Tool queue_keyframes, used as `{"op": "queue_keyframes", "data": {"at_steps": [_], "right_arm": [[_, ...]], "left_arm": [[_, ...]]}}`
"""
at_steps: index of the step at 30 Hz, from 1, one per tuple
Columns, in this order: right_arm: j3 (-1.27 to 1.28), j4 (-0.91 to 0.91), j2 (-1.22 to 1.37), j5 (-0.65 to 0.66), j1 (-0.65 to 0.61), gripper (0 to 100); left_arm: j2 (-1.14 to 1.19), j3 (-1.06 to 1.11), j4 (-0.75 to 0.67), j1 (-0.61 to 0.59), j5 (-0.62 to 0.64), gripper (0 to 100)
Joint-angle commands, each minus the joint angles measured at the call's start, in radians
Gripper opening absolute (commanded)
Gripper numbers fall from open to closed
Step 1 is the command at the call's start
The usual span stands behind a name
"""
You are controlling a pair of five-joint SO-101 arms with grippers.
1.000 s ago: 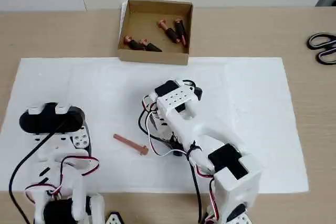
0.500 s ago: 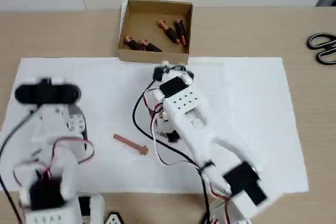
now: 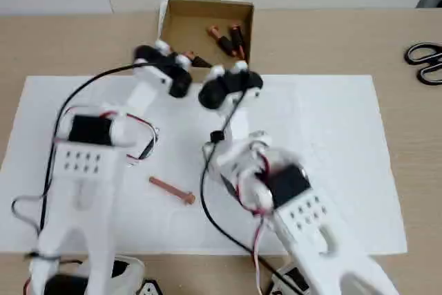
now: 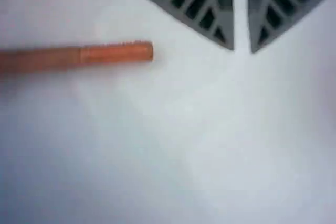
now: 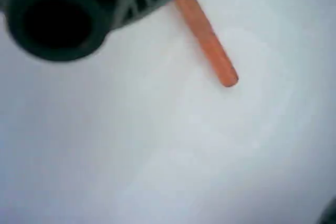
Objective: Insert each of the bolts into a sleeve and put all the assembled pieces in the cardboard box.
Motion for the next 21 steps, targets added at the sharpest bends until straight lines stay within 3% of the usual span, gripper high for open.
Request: {"op": "queue_keyframes", "data": {"at_steps": [1,7,13,21], "right_arm": [[0.181,-0.179,-0.186,0.087,0.05,0.7],[0.385,-0.326,-0.346,0.098,0.243,0.7],[0.5,-0.36,-0.441,0.098,0.312,0.7],[0.605,-0.36,-0.57,0.098,0.417,0.7]], "left_arm": [[0.124,-0.058,0.023,0.012,-0.229,1],[0.269,-0.064,0.084,0.005,-0.586,1],[0.275,-0.064,0.19,0.052,-1.007,1],[0.281,-0.061,0.245,0.078,-1.026,1]]}}
